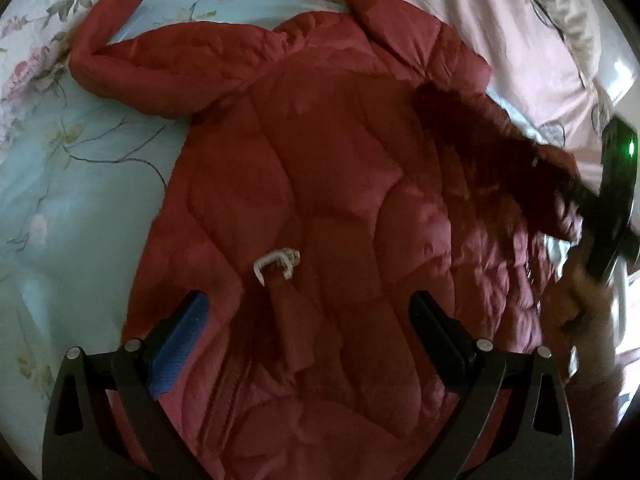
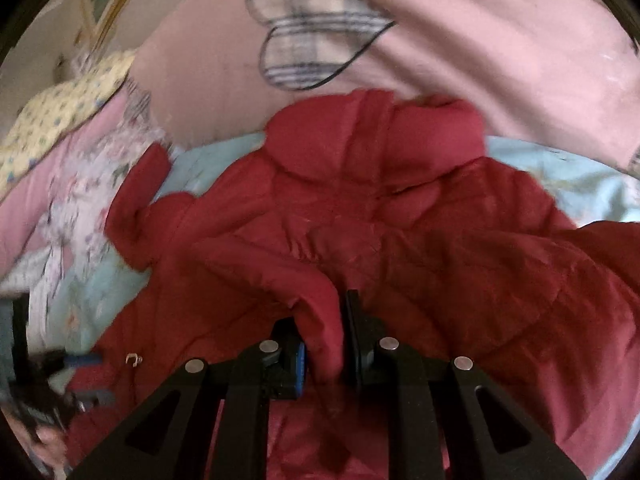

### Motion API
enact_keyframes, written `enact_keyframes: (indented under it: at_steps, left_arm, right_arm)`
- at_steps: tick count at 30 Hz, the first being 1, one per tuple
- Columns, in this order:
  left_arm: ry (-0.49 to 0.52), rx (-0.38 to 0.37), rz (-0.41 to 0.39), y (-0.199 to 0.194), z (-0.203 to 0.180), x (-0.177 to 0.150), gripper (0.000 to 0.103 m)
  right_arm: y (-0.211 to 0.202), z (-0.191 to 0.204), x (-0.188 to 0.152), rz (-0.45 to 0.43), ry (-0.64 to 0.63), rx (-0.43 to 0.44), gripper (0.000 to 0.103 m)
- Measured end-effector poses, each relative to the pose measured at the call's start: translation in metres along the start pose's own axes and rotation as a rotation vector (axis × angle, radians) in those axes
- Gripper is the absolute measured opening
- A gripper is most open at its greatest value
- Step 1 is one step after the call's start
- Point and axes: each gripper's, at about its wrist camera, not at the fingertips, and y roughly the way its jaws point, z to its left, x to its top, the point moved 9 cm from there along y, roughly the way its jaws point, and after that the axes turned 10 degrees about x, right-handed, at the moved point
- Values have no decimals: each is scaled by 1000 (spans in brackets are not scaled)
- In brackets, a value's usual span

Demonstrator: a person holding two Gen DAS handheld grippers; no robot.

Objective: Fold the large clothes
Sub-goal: 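Carry the sleeve across the coat body with the right gripper toward the other sleeve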

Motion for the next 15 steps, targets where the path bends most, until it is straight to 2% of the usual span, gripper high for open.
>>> enact_keyframes:
  at_steps: [6,8,10,12,15]
  left_arm:
    - [-64,-173,6,-1,-8,51,101]
    - [-75,-209,7,4,-12,69,101]
    - [-104,-267,41,13,-17,87,101]
    - [-122,-370,69,22,-29,104,101]
    - [-154,-423,126,43,-42,123,101]
  right_arm:
    - [17,28,-1,3,-91,60,18]
    - [23,39,-1,10,-130,85,20]
    - [28,51,-5,24,-178,97,20]
    - [33,60,-8,32,-214,107,21]
    - [36,67,-11,40,-243,105,21]
